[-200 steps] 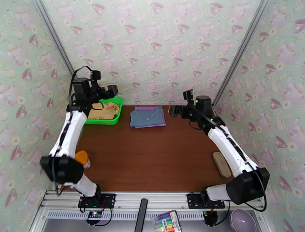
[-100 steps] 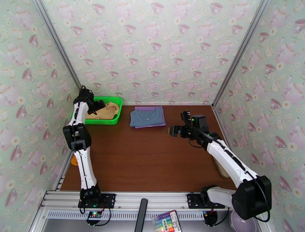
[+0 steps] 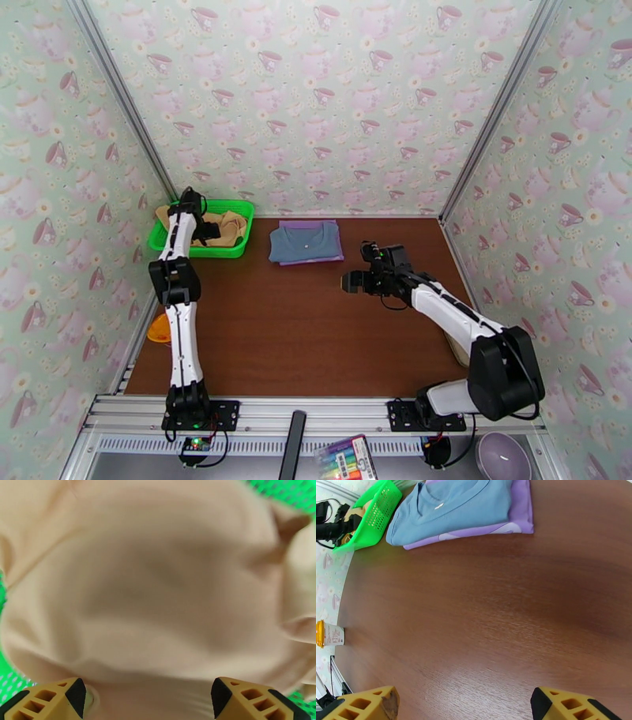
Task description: Fold and stack the mixed laundry pile
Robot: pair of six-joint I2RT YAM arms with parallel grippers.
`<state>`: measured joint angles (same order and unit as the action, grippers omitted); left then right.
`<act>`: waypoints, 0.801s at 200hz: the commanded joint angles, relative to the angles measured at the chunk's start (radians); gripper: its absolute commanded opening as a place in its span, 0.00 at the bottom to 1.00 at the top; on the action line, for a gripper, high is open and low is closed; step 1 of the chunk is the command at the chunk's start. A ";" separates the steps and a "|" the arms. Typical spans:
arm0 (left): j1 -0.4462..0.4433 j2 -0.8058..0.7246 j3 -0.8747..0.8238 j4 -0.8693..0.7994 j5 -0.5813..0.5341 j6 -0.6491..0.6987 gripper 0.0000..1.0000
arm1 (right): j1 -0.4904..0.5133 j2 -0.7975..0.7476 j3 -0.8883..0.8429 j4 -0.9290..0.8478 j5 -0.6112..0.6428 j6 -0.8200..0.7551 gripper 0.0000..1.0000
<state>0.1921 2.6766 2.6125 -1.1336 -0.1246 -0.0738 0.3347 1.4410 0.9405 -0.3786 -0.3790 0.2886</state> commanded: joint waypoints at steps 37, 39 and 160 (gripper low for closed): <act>-0.011 0.120 0.074 -0.094 -0.016 0.055 0.72 | 0.016 0.018 0.009 0.029 -0.011 0.026 0.91; -0.011 0.119 0.074 -0.094 -0.015 0.056 0.70 | 0.017 0.018 0.010 0.029 -0.011 0.025 0.90; -0.026 -0.425 -0.149 0.284 0.141 -0.080 0.00 | 0.018 -0.112 -0.013 0.003 -0.013 0.011 0.82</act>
<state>0.1757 2.4668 2.4409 -1.0004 -0.0437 -0.0792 0.3462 1.3960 0.9405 -0.3725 -0.3790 0.3107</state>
